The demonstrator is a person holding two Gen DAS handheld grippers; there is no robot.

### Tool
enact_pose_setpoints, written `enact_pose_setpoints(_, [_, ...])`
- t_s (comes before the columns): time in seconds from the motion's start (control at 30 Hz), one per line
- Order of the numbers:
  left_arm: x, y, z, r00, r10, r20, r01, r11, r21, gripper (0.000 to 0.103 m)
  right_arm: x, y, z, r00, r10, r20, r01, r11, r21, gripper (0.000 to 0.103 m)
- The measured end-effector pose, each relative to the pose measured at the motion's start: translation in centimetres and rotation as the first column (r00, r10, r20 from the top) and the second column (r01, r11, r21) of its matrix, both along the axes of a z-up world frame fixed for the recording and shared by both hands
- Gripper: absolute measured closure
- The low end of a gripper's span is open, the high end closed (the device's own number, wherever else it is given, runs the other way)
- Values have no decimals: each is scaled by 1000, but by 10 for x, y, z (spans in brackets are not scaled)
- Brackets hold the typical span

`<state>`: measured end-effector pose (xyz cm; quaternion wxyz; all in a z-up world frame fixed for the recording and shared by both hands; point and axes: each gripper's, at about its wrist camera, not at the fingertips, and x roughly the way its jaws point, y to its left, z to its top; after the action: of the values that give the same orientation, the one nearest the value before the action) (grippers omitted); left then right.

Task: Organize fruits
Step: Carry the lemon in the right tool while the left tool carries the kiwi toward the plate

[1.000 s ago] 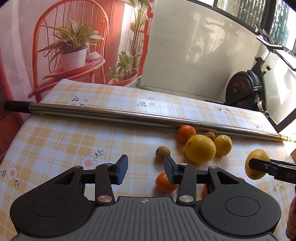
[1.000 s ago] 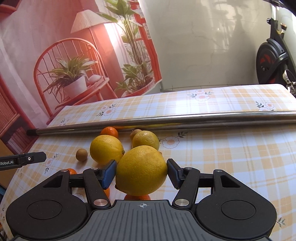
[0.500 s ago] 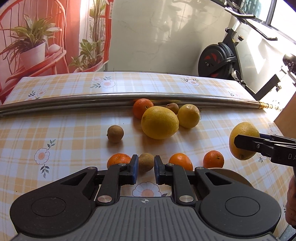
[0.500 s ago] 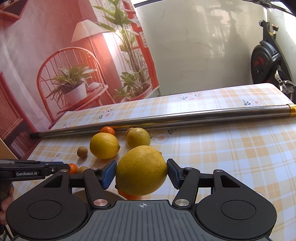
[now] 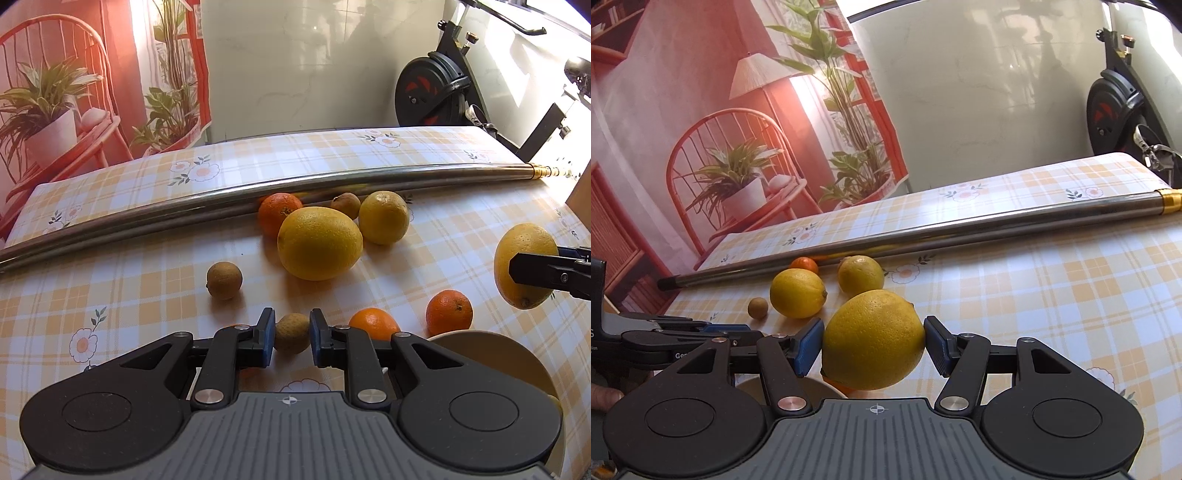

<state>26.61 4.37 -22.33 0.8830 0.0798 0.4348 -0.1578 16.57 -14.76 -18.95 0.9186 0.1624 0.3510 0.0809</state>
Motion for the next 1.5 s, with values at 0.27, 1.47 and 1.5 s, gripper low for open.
enact_pose_setpoints(0.27, [-2,-9,0,999,-51,-1,51,998,47,76,-3,-1,-1,1000,-8,3,8,1000,13,48])
enact_pose_setpoints(1.47, [-58,3,34,1000,-15,23,18,990,-137,77,-10,-5,0,1000,-27,10,27,999,17,48])
enact_pose_setpoints(1.5, [-68,5,35,1000,-11,22,14,989,-145,77,-11,-5,1,1000,-24,12,24,1000,18,48])
